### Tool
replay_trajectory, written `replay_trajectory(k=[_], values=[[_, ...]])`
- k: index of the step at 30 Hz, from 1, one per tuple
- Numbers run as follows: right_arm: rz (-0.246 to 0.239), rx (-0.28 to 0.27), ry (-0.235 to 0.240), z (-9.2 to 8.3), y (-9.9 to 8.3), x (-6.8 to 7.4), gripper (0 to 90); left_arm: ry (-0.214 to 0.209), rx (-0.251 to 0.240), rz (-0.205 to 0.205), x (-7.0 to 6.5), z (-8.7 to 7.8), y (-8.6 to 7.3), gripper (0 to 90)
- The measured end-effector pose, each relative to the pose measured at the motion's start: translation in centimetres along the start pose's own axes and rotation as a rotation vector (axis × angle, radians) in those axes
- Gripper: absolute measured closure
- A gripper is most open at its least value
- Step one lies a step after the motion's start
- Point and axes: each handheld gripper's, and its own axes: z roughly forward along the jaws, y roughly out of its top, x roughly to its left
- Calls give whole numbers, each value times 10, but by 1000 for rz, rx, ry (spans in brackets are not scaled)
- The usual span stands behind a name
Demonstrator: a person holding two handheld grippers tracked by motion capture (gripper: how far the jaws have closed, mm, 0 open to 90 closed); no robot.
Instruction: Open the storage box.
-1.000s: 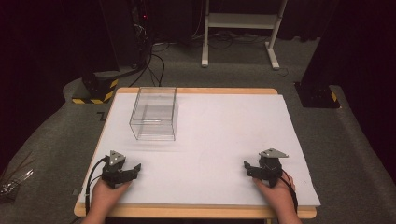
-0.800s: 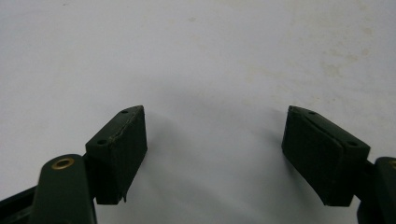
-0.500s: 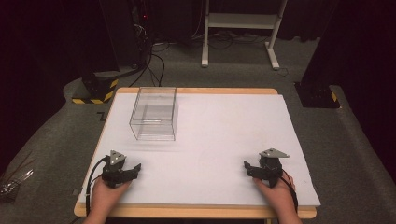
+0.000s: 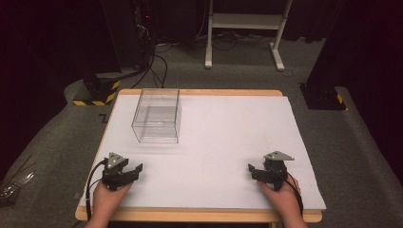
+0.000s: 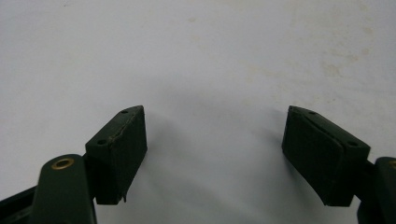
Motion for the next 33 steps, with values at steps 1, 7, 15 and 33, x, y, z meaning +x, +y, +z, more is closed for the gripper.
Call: replay_trajectory(k=[1,7,15,33], values=[[1,0,0,0,0,0,219,0,-2,5,0,0,0,367],[0,0,0,0,0,0,219,-26,-16,-1,-5,-2,3,375],[3,-1,2,0,0,0,219,-51,-33,27,-16,-5,10,386],[5,-1,5,0,0,-1,217,-27,-24,53,-28,9,26,201]])
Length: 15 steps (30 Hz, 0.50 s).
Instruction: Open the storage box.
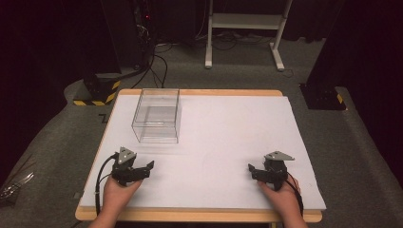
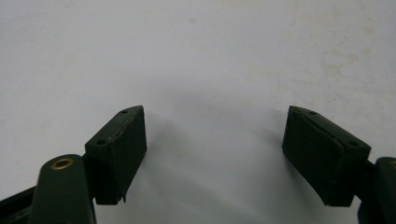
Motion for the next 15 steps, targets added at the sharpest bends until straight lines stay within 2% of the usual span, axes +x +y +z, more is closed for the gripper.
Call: replay_trajectory(k=[3,10,15], values=[[0,0,1,0,0,0,217,-3,-9,-12,-1,3,4,193],[0,-1,2,0,0,0,217,9,-14,-4,-6,13,15,174],[3,-1,2,0,0,0,216,-13,-45,-36,-7,21,23,171]])
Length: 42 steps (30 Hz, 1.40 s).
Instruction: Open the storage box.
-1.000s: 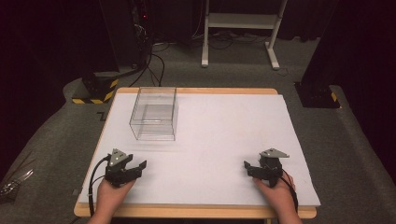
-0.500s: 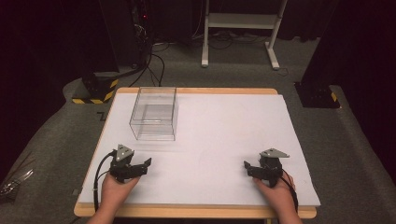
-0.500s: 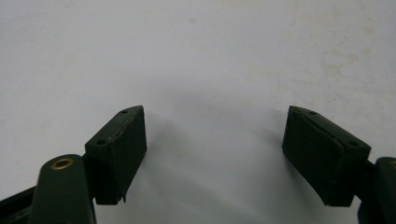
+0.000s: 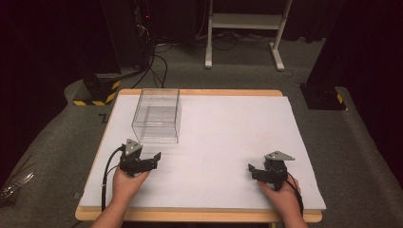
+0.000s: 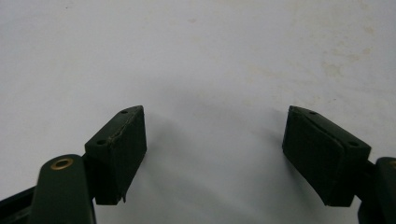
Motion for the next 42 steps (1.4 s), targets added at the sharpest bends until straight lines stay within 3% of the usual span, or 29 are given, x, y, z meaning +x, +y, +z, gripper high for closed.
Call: replay_trajectory(k=[7,12,23,27,28,35,42], values=[[2,0,3,0,0,0,216,22,-11,-2,-1,10,6,158],[1,-1,5,0,0,-1,215,39,-36,-42,2,17,9,159],[3,-1,8,0,0,-1,214,57,-37,-26,0,26,25,156],[4,-2,9,0,0,-1,214,73,-44,-33,1,31,31,152],[5,-2,9,0,0,-1,213,81,-42,-54,3,33,33,152],[5,-3,10,0,0,-1,213,113,-43,-39,2,38,41,152],[7,-4,12,0,0,-1,214,150,-46,-66,4,46,47,153]])
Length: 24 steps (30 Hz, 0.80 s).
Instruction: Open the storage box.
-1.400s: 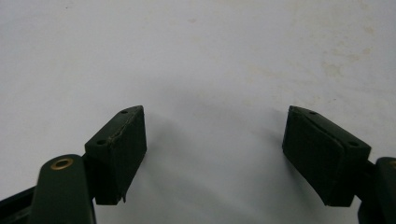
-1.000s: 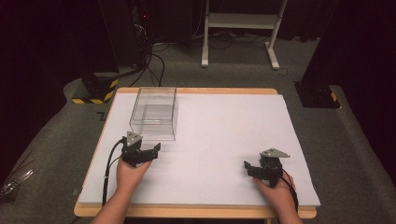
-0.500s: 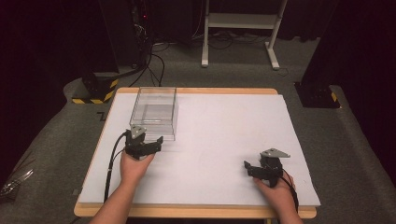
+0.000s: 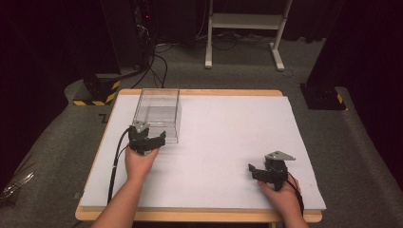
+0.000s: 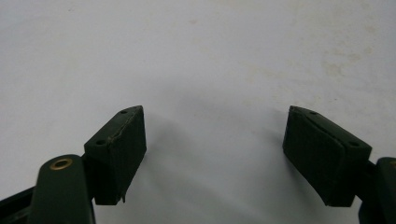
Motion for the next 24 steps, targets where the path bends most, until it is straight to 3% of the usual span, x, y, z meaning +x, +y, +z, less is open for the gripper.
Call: replay_trajectory(k=[8,10,11,13,18,24], values=[[0,0,1,0,0,0,213,17,4,-25,-3,3,5,159],[0,0,1,0,0,0,212,29,7,-25,-5,4,6,159],[0,0,0,0,0,0,213,56,10,-19,-7,4,6,163],[-1,0,0,0,0,0,212,90,9,-15,-10,5,5,199],[-2,1,-2,0,0,0,213,115,-12,5,-14,4,3,312],[-3,1,-2,0,0,0,212,133,-23,12,-18,3,2,324]])
